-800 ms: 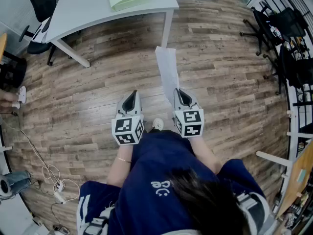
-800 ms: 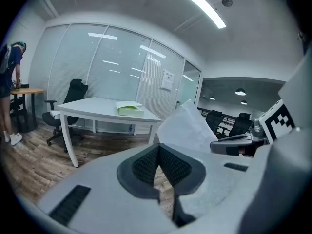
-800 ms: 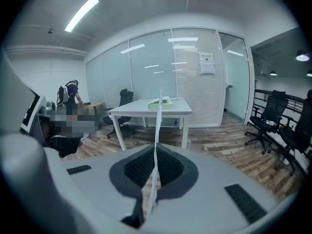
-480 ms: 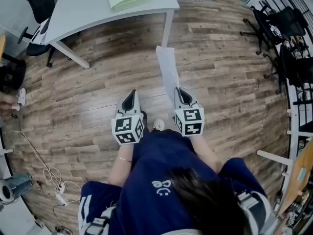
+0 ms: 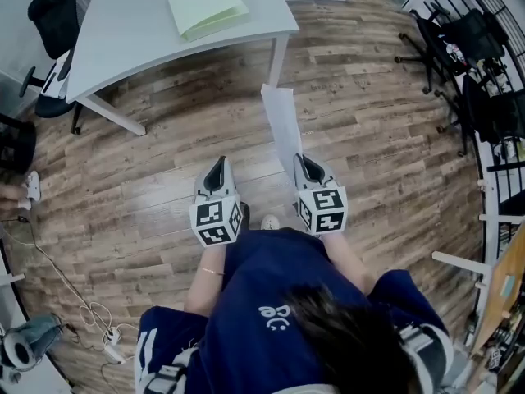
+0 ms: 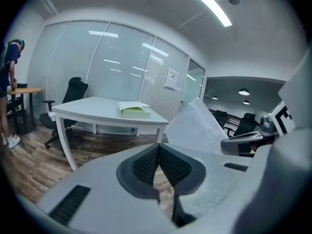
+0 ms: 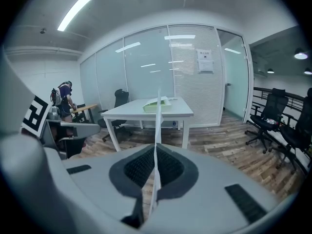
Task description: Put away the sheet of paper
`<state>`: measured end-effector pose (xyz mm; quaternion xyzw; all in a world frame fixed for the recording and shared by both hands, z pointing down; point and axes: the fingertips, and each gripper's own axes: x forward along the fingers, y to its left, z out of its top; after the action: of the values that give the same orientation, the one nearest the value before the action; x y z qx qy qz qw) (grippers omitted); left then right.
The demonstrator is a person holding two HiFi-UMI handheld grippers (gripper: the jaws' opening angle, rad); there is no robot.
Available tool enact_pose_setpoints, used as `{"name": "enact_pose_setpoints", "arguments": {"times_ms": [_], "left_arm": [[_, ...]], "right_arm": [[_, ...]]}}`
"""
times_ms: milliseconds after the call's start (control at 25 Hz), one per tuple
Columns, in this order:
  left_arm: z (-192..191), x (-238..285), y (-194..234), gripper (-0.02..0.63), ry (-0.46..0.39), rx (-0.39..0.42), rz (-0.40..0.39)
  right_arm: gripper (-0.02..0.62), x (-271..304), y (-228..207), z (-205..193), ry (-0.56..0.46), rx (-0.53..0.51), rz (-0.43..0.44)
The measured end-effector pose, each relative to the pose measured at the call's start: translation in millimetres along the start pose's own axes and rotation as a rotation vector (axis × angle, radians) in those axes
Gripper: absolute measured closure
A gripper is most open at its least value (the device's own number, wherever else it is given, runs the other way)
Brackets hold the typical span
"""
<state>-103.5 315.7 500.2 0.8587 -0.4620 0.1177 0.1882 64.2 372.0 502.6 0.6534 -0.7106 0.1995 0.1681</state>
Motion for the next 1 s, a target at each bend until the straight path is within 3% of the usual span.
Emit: {"name": "enact_pose_setpoints", "arguments": {"times_ms": [280,560,1000], "left_arm": [[30,57,39,0.601,0.017,0.013,-0.024],[59,97,68,0.601,0.019,0.087,-0.07],[68,127,113,0.601,0.064,0.118,-0.109]], "right_arm": [[0.586,49,-5,33,0.017,-0.01,-0.05],[0.586,94,2,63,0.007,0.008,-0.106],[0.586,146,14,89,0.0,0.01,-0.128]]}}
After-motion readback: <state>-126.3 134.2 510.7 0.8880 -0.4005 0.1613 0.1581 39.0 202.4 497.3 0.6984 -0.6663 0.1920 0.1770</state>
